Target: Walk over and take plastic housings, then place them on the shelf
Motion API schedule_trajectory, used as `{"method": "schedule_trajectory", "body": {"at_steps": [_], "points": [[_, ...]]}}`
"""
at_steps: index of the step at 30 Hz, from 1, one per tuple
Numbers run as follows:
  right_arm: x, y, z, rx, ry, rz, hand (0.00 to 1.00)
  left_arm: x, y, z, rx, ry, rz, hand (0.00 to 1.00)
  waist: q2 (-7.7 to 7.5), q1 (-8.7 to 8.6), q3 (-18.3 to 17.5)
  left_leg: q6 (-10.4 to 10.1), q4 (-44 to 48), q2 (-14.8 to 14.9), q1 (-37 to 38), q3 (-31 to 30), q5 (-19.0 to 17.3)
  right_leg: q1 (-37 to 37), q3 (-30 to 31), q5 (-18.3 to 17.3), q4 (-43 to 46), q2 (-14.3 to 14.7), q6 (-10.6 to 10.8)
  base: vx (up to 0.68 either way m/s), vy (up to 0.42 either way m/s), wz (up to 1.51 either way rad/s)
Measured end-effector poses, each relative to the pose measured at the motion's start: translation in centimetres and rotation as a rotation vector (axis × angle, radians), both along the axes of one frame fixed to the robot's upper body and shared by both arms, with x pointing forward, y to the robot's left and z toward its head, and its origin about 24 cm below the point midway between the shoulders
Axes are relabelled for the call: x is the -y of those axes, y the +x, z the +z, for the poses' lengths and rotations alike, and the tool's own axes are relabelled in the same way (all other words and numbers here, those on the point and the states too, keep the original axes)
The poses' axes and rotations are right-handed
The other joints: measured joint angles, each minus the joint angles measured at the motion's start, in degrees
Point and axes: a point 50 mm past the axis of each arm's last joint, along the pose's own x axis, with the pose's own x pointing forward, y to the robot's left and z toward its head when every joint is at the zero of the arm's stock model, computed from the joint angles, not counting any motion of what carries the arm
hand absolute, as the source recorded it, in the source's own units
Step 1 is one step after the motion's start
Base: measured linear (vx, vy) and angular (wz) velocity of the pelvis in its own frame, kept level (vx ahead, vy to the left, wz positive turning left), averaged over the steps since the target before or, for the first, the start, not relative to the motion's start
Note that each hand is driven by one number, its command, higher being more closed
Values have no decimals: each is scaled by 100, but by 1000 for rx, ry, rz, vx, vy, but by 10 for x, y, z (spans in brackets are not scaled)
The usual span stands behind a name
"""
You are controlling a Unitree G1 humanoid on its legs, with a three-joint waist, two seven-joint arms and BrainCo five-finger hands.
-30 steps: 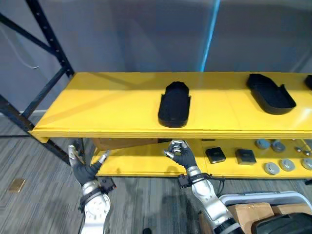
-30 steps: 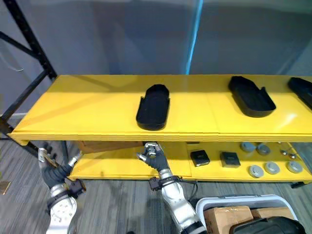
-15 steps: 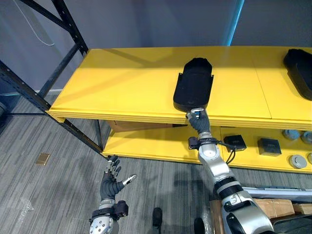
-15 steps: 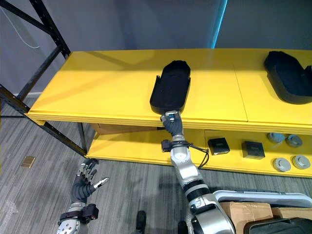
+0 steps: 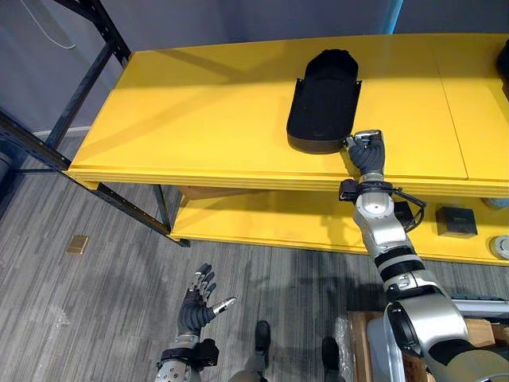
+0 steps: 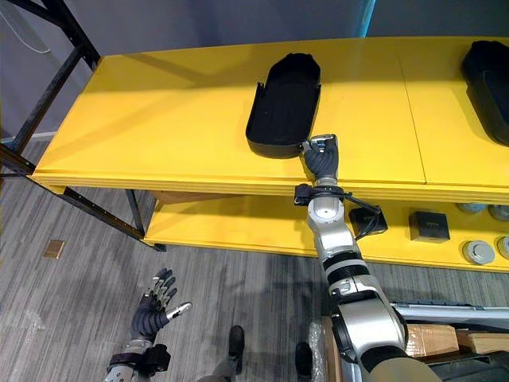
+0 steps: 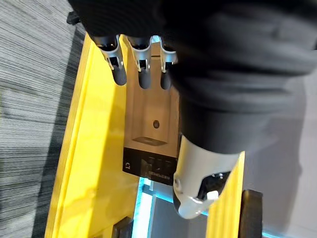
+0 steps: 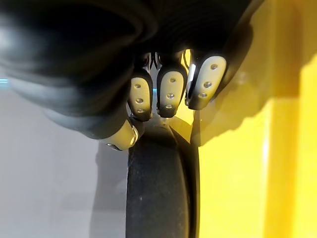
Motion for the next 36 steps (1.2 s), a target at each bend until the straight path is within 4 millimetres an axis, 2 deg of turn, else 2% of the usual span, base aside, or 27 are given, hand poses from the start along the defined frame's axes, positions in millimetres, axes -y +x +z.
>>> {"method": "schedule_trajectory", "body": {"at_steps": [7,9,11,13,15,18,21,24,27,29,33,36], "points": [[5,2,12,20,2,-29,100,2,2,-1,-3,-9,5,0,1,40,60,3,1,-24,-62,-131,35,1,-115,-2,-1,-5,0,34,28,9],[5,-7,15,67,33,-28,100,3,6,-2,-10,-7,7,0,-5,40,66,4,6,-25,-64,-136,36,2,-114,-2,-2,-2,0,52,26,3],[1,-26,12,144,28,-8,100,5,8,-3,-19,-3,16,0,-16,-14,70,5,20,-26,-59,-115,36,0,-98,-3,-3,-2,1,66,24,-4],[1,-47,-2,187,28,-27,100,6,7,-4,-28,17,14,0,-69,-141,65,6,21,-16,-8,-72,36,27,-59,-3,-2,4,1,75,22,-11],[3,-63,-21,183,31,-52,100,6,7,-5,-38,27,12,0,-183,-280,65,-6,20,9,102,0,22,104,-18,-5,-2,23,0,60,14,-21],[-3,-88,-58,115,42,-33,100,2,5,-9,-61,59,19,0,-500,-463,-61,-97,-3,107,425,245,-92,270,243,-45,37,92,-43,39,6,-41],[-15,-97,-81,40,8,60,100,0,2,-17,-107,72,14,0,-701,-588,-262,-164,-4,213,601,417,-187,357,421,-108,38,181,-26,17,-20,-34],[-37,-100,-92,-11,-33,212,100,-1,-2,-23,-139,74,5,0,-761,-599,-397,-181,-3,268,612,418,-194,360,417,-97,35,228,-36,-5,-13,-8],[-64,-97,-106,-79,-89,355,100,-2,-10,-29,-168,74,4,0,-761,-482,-475,-182,-3,276,603,401,-192,363,401,-80,19,237,-54,4,4,1],[-71,-87,-110,-114,-102,383,100,-2,-12,-32,-180,75,0,0,-758,-391,-477,-176,-2,262,557,382,-183,335,378,-59,8,224,-79,18,32,6],[-81,-64,-94,-105,-121,403,100,-2,-16,-37,-206,76,-3,0,-734,-300,-458,-153,2,221,344,251,-74,190,216,12,6,187,-121,29,47,18],[-84,-45,-77,-95,-154,389,100,3,-19,-39,-216,71,-21,0,-640,-192,-399,-134,21,182,248,133,-39,163,92,20,2,154,-118,47,56,23]]}}
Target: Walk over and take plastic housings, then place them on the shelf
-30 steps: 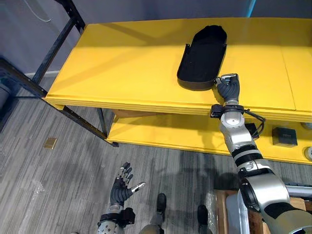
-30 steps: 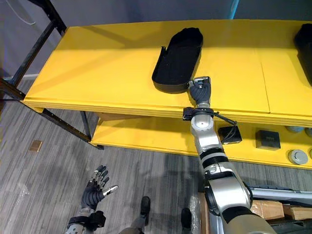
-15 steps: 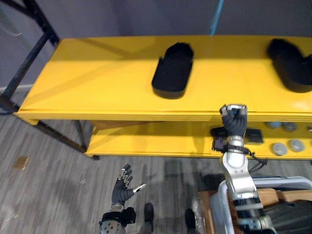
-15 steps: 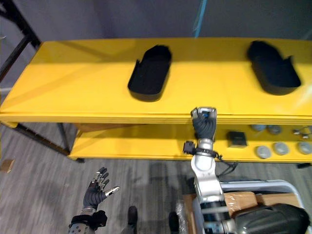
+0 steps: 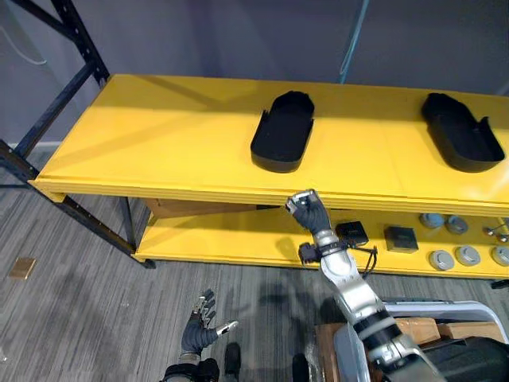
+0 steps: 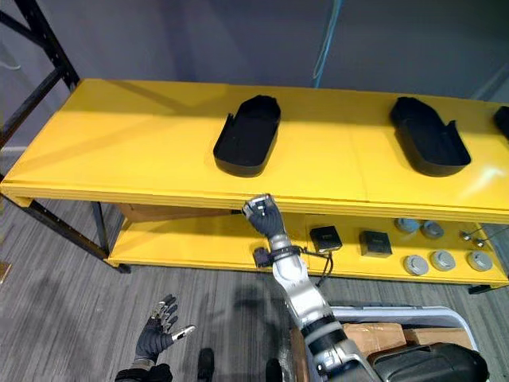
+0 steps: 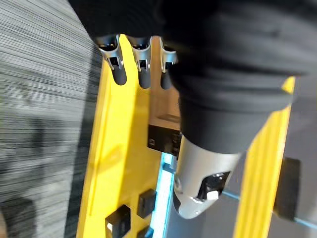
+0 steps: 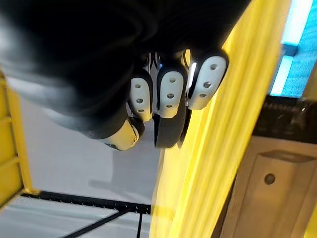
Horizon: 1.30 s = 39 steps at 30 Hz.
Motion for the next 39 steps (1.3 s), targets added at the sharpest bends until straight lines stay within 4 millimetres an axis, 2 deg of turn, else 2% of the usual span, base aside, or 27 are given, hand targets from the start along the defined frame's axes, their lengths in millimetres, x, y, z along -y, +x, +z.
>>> {"method": "schedule_trajectory", "body": {"at_steps": [1,4,7,12,15,19,23,27,29,31,32,33,34,35,36,37,39], "points": [[-1,6,9,14,-10,-5,100,1,0,0,3,-5,0,0,64,77,44,7,0,-13,-28,-28,5,-7,-12,0,-10,-9,0,29,50,17],[2,22,38,59,-10,-32,100,3,1,1,10,-17,5,0,286,145,229,40,-2,-51,-160,-191,47,-53,-195,0,-20,-31,1,6,47,27],[20,34,65,99,31,-115,100,5,2,1,13,-27,7,0,435,248,364,25,-1,-67,-328,-346,106,-146,-324,1,-24,-34,3,1,37,23],[39,43,96,152,33,-195,100,10,0,-7,-25,-37,4,0,548,359,494,13,0,-89,-449,-472,125,-179,-469,8,-100,-38,9,29,29,12],[49,47,113,173,69,-244,100,15,7,-4,-5,-39,-19,0,606,419,581,0,0,-88,-512,-533,136,-211,-495,6,-105,-27,8,41,21,11],[52,49,120,181,82,-281,100,17,9,-4,-1,-41,-25,0,628,417,594,5,1,-98,-552,-535,141,-252,-495,0,-105,-34,13,42,20,0],[67,49,125,188,121,-343,100,18,15,-1,11,-52,-12,0,667,448,614,6,0,-104,-558,-547,141,-251,-505,-6,-105,-36,16,8,5,1],[70,48,127,193,123,-362,100,17,16,-2,6,-51,-4,0,685,410,623,6,1,-104,-551,-544,142,-251,-499,-6,-104,-37,16,25,19,0],[70,36,122,237,172,-334,100,18,16,-3,-3,-53,6,0,685,402,623,5,1,-103,-516,-526,140,-226,-479,-9,-104,-38,20,41,16,-4],[67,18,108,276,227,-295,100,19,17,-3,-1,-62,17,0,677,350,620,-6,2,-100,-453,-488,128,-187,-445,-16,-104,-34,27,58,14,-6],[62,1,90,281,256,-265,0,20,18,-3,-4,-64,21,0,668,255,616,-12,2,-99,-412,-475,121,-150,-436,-30,-101,-31,31,64,9,-13],[57,-15,65,253,285,-238,0,18,19,-3,-8,-64,34,0,610,146,588,-24,2,-82,-358,-378,102,-138,-353,-40,-85,-20,27,65,9,-23],[53,-23,51,226,291,-225,0,15,19,-5,-16,-59,44,0,557,106,569,-24,2,-66,-309,-325,76,-126,-284,-40,-83,-14,26,87,8,-45],[50,-42,21,161,292,-211,0,10,17,-9,-40,-37,59,0,450,-35,513,-23,-1,-53,-181,-197,19,-60,-181,-54,-80,-12,23,89,-2,-53],[54,-62,-3,103,295,-219,0,7,16,-13,-64,-22,69,0,359,-207,471,-38,-21,-27,-7,-85,-49,58,-103,-99,-67,-1,36,86,-7,-50],[58,-73,-15,74,295,-226,0,6,14,-15,-73,-11,69,0,304,-285,431,-53,-23,-19,87,-37,-88,103,-36,-168,-38,0,83,64,-12,-48],[82,-114,-37,30,289,-290,0,0,8,-22,-111,34,71,0,95,-602,218,-105,-25,20,346,187,-259,218,175,-280,54,36,69,66,-7,-47]]}}
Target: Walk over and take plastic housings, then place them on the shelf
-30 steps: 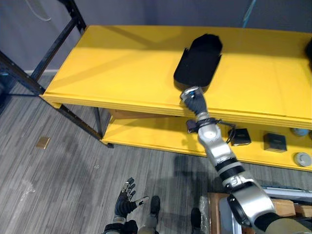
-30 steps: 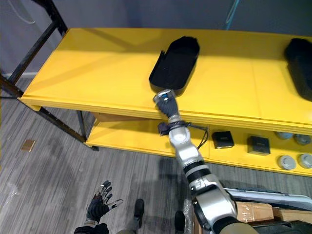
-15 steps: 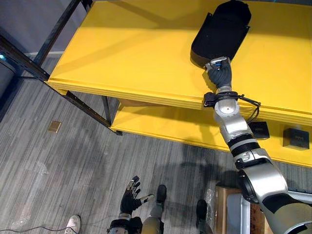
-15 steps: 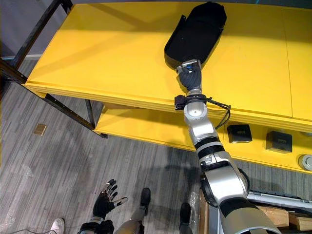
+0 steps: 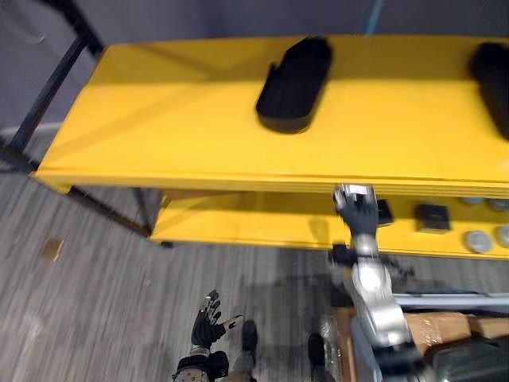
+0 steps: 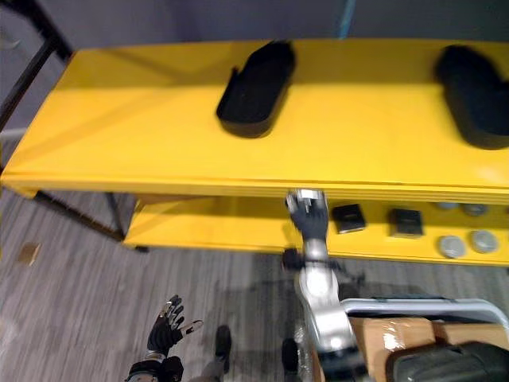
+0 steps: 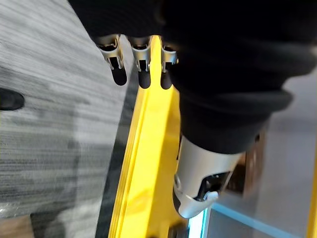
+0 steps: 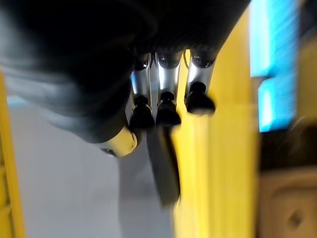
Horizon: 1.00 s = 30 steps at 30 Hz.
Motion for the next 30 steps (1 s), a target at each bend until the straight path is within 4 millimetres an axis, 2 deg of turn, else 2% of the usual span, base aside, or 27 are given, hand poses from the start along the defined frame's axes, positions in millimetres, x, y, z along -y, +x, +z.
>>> {"method": "schedule_trajectory", "body": {"at_steps": [1,3,5,6,9,10,11,12,13,14,16,17,18,19,20,21,22,23,24,25,26,27,29,30], "points": [[8,-9,-4,-11,-3,-26,0,0,-1,-3,-14,8,-4,0,-51,-58,-99,-14,0,14,17,54,-26,-2,44,-2,-4,6,-2,68,0,-45],[41,-39,-15,-54,-19,-164,0,-4,-8,-13,-72,53,-28,0,-263,-291,-385,-29,2,93,172,329,-121,10,340,-1,0,64,-5,70,-8,-59],[61,-56,-26,-113,-29,-259,0,-8,-14,-22,-124,84,-43,0,-371,-379,-543,-80,6,148,373,667,-195,25,656,17,38,119,11,70,-5,-80],[66,-60,-29,-131,-33,-285,0,-9,-16,-25,-139,88,-44,0,-392,-424,-585,-74,18,166,455,799,-214,24,797,19,57,144,10,66,15,-113],[79,-74,-42,-213,-106,-366,0,-15,-31,-37,-213,101,-24,0,-399,-589,-734,-166,37,277,1009,1730,-469,47,1670,30,200,350,-1,39,62,-150],[85,-79,-51,-257,-101,-404,0,-19,-36,-41,-237,112,-11,0,-400,-639,-801,-224,218,312,1159,2062,-684,42,2059,26,294,466,3,47,83,-194],[90,-82,-62,-302,-84,-437,0,-22,-38,-41,-240,120,-4,0,-431,-658,-824,-123,876,346,1093,1824,-1131,3,2492,18,448,595,-5,45,61,-214],[92,-82,-69,-334,-80,-445,0,-25,-39,-41,-242,120,15,0,-390,-599,-850,152,1549,310,899,911,-1585,-43,2877,10,603,765,-6,72,69,-225],[94,-78,-74,-351,-80,-442,0,-24,-40,-42,-243,109,32,0,-306,-548,-840,134,2085,208,747,-42,-1969,-102,3279,1,771,966,5,41,103,-257],[97,-75,-82,-386,-79,-441,0,-22,-40,-41,-240,93,46,0,-191,-452,-882,33,2639,5,659,-1160,-2364,-209,3799,-22,1033,1265,41,15,128,-226],[97,-76,-91,-425,-66,-443,0,-22,-38,-40,-230,75,69,0,-69,-446,-941,-36,3083,-120,649,-1956,-2715,-283,4252,-88,1308,1571,135,-54,188,-165],[96,-78,-92,-433,-62,-446,0,-22,-34,-37,-210,67,84,0,-23,-475,-948,25,3190,-153,654,-2084,-2888,-351,4423,-114,1422,1687,179,-95,270,-144],[93,-83,-95,-447,-49,-453,0,-25,-22,-26,-142,52,120,0,-29,-529,-905,178,3185,-174,665,-1957,-3215,-495,4743,-73,1490,1793,307,-111,239,-115],[89,-84,-96,-452,-39,-446,0,-27,-19,-22,-120,50,135,0,-84,-525,-860,288,3193,-215,659,-1822,-3279,-519,4900,-38,1476,1792,363,-193,226,-140],[79,-85,-95,-445,-22,-421,0,-34,-17,-18,-97,55,174,0,-229,-505,-783,391,3228,-324,612,-1458,-3262,-536,5227,66,1283,1693,365,-278,210,-139],[71,-86,-92,-435,-17,-394,0,-37,-17,-17,-94,54,208,0,-296,-490,-730,555,3195,-357,567,-1100,-3214,-593,5084,312,788,1425,-178,-302,205,-153],[68,-86,-92,-436,-14,-383,0,-36,-15,-17,-92,47,213,0,-283,-409,-682,654,3124,-300,571,-875,-3161,-693,4563,214,627,1257,-519,-320,174,-165],[65,-86,-95,-448,-3,-374,0,-36,-15,-16,-95,53,220,0,-215,-252,-614,760,3007,-154,565,-447,-3104,-1110,2930,-27,740,973,-518,-248,141,-170],[61,-86,-99,-465,6,-364,0,-36,-15,-16,-96,51,235,0,-171,-103,-621,608,2862,62,566,-43,-2911,-1360,1437,-12,1276,839,-454,-204,130,-170],[60,-85,-100,-469,9,-360,0,-36,-15,-16,-95,45,246,0,-152,-26,-626,552,2759,177,604,161,-2836,-1413,922,-37,1598,783,-467,-122,121,-152],[59,-83,-104,-486,6,-356,0,-36,-15,-16,-96,35,271,0,-99,83,-632,419,2620,398,647,435,-2690,-1362,337,-219,2252,624,-468,-64,75,-110],[58,-81,-108,-503,-5,-353,0,-36,-15,-16,-97,31,278,0,-99,101,-628,370,2543,487,682,527,-2625,-1302,190,-428,2538,496,-433,-56,14,-96],[52,-78,-130,-594,-1,-325,0,-37,-17,-20,-116,35,288,0,-199,110,-704,228,2291,674,549,720,-2476,-780,126,-1102,2765,-14,-20,4,-123,-66],[50,-78,-135,-620,0,-318,0,-38,-17,-19,-117,31,299,0,-258,122,-735,187,2229,667,484,771,-2447,-674,151,-1215,2606,-120,149,0,-213,-45]]}}
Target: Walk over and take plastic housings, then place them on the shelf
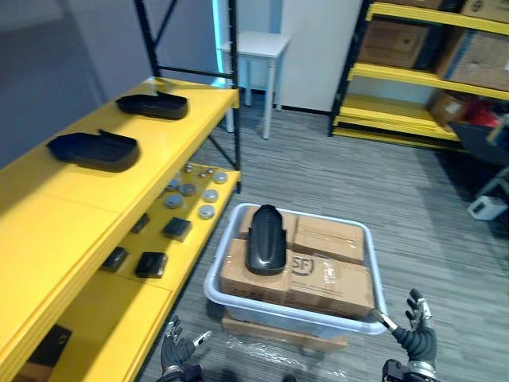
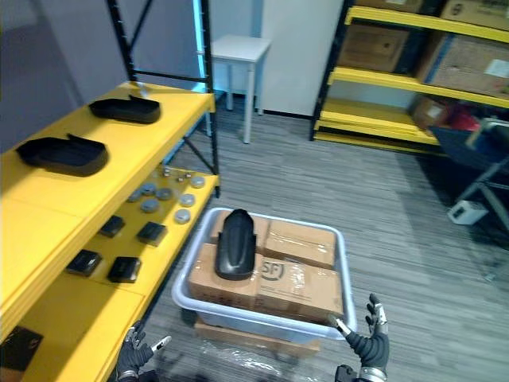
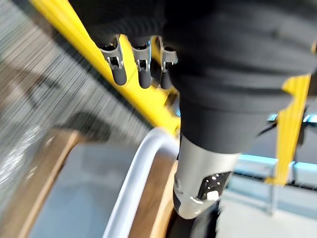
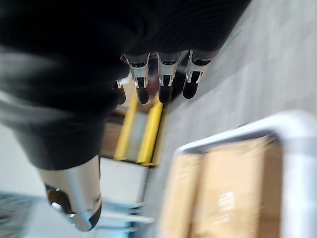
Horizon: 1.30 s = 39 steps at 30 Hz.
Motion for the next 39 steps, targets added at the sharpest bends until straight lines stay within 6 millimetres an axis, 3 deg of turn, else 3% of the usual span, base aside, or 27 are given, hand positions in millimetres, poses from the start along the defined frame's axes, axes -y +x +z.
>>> {"method": "schedule_trajectory", "body": {"at_steps": [1,2,4,6,10,13,15,18,22,27,28,30,34,36,39], "points": [[-1,0,-5,-28,2,0,0,0,0,-3,-13,-9,17,0,-56,-38,-7,-68,-96,-26,-111,-14,65,112,15,-119,-516,-20,-14,-21,-245,-21],[3,-3,-12,-71,-3,-4,0,7,-1,-6,-28,-43,28,0,54,-60,45,92,-310,-2,-53,-74,236,102,16,-15,-602,80,-46,-17,-246,-12],[3,-5,-18,-104,5,-7,0,12,-5,-10,-43,-83,61,0,68,-37,66,66,-569,46,96,-67,480,113,37,16,-634,174,-96,1,-168,-18],[4,-1,-21,-119,1,7,0,12,-5,-14,-56,-106,88,0,66,3,58,55,-852,70,51,-54,781,89,100,293,-1032,256,-184,-24,-140,-24],[5,24,-17,-91,-24,51,0,12,-1,-21,-87,-140,137,0,121,110,191,-353,-1019,19,-329,-111,1134,-84,113,750,-1617,207,-118,-72,15,-1],[4,41,-14,-69,-26,52,0,9,-5,-29,-130,-158,169,0,197,157,416,-352,-1151,-165,-358,-405,1287,188,-147,968,-2045,-11,-50,-89,81,51],[2,54,-9,-44,-27,53,0,4,-8,-32,-148,-134,171,0,282,302,477,-332,-1260,-218,-452,-590,1328,317,-359,1148,-2375,-75,-42,-151,55,48],[-5,70,2,7,-33,68,0,-5,-11,-34,-178,-80,178,0,290,396,569,-322,-1422,-268,-506,-810,1463,445,-593,1334,-2665,-115,-63,-107,9,37],[-5,72,0,11,2,44,0,-3,-13,-36,-196,-55,168,0,292,395,571,-302,-1510,-280,-414,-875,1488,551,-656,1341,-2680,-123,-55,-46,-1,14],[-1,50,-15,-55,10,21,0,-2,-11,-34,-194,-6,126,0,293,356,570,-314,-1374,-260,-149,-795,1334,795,-595,1239,-2605,-112,-26,4,4,-8],[-2,44,-18,-70,11,19,0,-1,-13,-33,-189,-10,128,0,344,329,616,-186,-930,-164,-156,-753,962,859,-555,1023,-2376,-38,-4,24,1,-23],[-3,33,-14,-58,-3,32,0,0,-21,-33,-187,-19,138,0,395,308,650,-419,-90,28,-91,-709,606,1090,-468,659,-2015,88,-93,36,8,-25],[1,35,9,49,-37,31,0,4,-19,-28,-148,-43,144,0,260,223,676,-350,1258,-147,-543,-905,845,1312,-294,499,-1968,-169,-122,38,31,-13],[4,41,19,109,-41,13,0,3,-12,-18,-84,-49,154,0,171,218,689,-413,934,-245,-829,-923,590,1332,-292,479,-2027,-445,-143,127,85,18],[4,49,28,147,-48,19,0,0,-10,-11,-44,-40,163,0,200,255,666,-305,-114,-233,-908,-1026,704,1442,-320,422,-2152,-559,17,177,162,4]]}}
